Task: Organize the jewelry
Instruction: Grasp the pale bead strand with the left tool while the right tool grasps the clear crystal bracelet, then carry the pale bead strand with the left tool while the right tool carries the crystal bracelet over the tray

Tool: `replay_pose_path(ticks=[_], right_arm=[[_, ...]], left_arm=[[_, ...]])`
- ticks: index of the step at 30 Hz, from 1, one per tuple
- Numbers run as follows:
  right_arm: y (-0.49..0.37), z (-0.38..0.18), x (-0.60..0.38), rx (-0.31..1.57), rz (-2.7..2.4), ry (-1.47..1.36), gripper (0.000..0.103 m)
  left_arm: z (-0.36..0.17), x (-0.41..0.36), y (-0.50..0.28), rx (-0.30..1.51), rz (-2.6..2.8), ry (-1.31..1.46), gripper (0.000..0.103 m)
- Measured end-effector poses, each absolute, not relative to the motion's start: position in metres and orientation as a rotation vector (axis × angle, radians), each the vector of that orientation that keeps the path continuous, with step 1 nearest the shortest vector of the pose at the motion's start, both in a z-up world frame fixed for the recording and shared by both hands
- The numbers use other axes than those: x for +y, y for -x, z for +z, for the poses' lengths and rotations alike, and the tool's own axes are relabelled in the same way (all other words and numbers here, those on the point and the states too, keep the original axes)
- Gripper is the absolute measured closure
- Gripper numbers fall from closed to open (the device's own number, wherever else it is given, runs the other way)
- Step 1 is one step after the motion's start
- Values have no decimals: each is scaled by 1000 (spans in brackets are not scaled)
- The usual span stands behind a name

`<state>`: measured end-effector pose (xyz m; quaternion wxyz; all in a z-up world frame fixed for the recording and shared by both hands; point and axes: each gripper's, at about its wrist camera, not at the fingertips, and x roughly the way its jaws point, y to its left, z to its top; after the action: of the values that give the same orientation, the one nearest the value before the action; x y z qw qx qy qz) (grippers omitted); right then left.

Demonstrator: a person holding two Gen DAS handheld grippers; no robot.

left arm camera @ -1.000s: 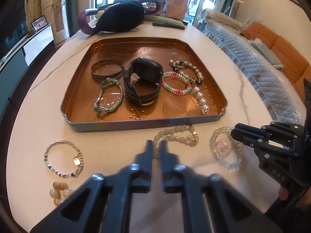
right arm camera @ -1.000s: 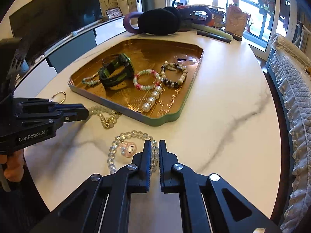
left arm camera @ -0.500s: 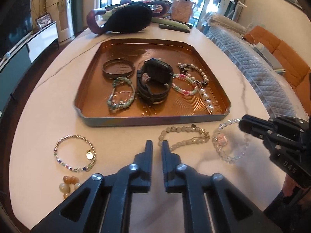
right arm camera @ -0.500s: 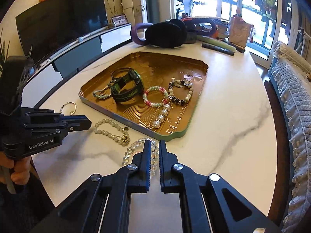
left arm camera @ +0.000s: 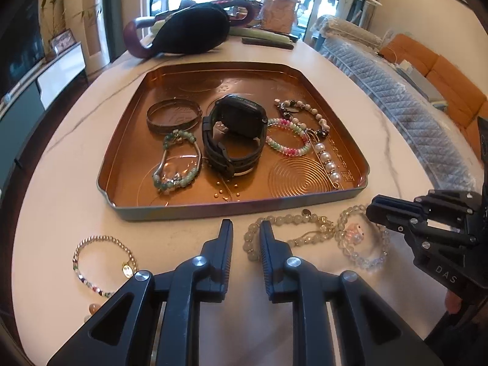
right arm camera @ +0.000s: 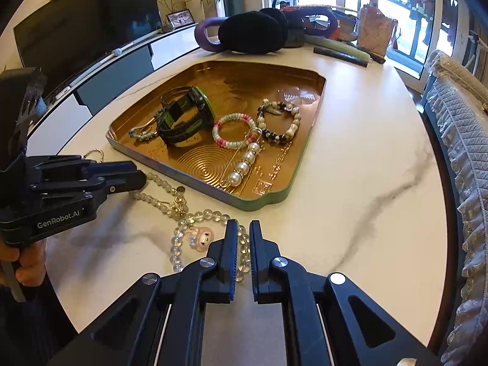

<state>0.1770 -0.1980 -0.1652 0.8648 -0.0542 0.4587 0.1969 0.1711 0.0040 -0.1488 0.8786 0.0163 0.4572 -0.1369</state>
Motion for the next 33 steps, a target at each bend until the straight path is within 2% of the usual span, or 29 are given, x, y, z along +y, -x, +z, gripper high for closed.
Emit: replay_pose_path(ticks=[5, 6, 7, 9, 10, 11, 18, 33], right_arm=[[-174, -166, -190, 945, 426, 185, 86], [-173, -166, -189, 941, 424, 192, 86], [-173, -166, -188, 943, 422, 193, 86], [-175, -166, -189, 948, 418, 193, 88], [-175, -166, -189, 948, 417, 201, 95], [-176, -166, -189, 951, 420, 199, 96], [-174, -158, -191, 929, 420, 171, 97], [-149, -109, -179, 802, 477, 142, 97]], left_arm=[[-150, -6, -167, 925, -286, -130, 86], [-150, -5, -167, 929, -294, -126, 88], [-150, -3, -169, 941, -316, -113, 97], [-149, -2, -168, 952, -321, -91, 97], [-149, -2, -167, 956, -325, -99, 97], [-148, -2, -165, 963, -325, -96, 97], [-134, 2, -152, 957, -361, -43, 97], [-71, 22, -130, 785, -373, 99, 97]])
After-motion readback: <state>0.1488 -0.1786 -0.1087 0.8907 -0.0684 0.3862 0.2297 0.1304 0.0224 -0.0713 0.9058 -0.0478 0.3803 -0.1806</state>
